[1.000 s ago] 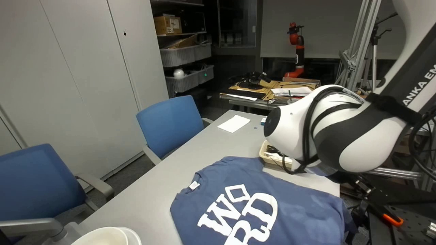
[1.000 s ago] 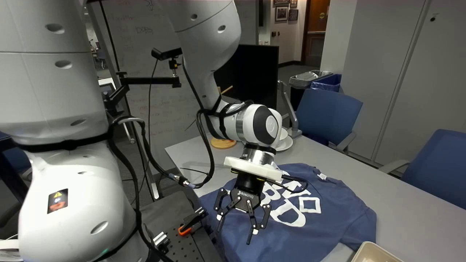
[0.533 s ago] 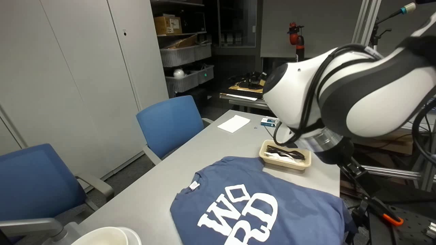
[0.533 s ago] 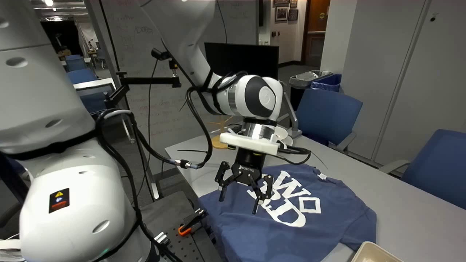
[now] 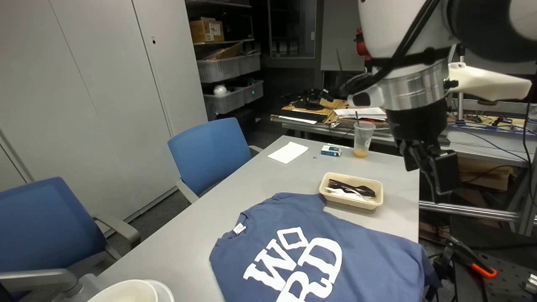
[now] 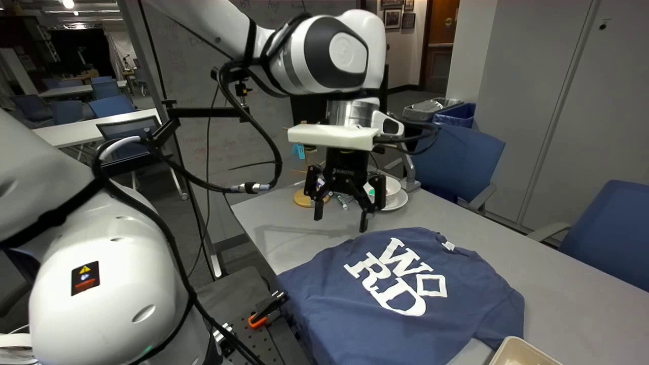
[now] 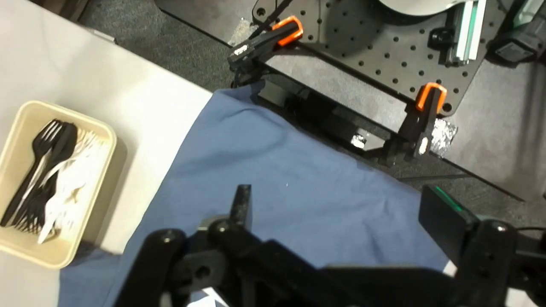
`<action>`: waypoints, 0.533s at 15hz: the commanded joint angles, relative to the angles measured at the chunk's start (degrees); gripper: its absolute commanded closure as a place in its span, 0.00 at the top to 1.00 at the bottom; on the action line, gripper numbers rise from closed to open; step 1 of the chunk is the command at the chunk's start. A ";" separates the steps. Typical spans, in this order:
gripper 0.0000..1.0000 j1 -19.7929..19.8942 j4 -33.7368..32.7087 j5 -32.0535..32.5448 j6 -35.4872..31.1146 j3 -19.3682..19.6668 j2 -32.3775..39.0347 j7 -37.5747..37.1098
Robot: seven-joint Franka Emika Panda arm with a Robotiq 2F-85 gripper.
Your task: Unfold the blue shirt
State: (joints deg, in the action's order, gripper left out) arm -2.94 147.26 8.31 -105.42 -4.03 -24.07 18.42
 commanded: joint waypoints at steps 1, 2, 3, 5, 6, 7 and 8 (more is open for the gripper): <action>1.00 -2.21 1.69 -2.90 -2.88 1.44 -8.86 -2.46; 1.00 -2.48 1.77 -3.29 -4.05 1.40 -10.37 -3.26; 1.00 -2.82 1.96 -3.56 -5.30 1.21 -12.00 -4.06; 1.00 -3.37 2.41 -3.83 -8.11 0.93 -14.54 -5.44; 1.00 -3.53 2.76 -3.67 -9.73 0.92 -15.46 -6.08; 1.00 -3.84 3.07 -3.68 -11.00 0.94 -16.36 -6.46; 1.00 -4.10 3.39 -3.70 -12.19 0.85 -17.31 -7.01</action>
State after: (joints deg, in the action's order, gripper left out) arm -5.56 147.73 5.89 -113.91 -3.65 -36.24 13.26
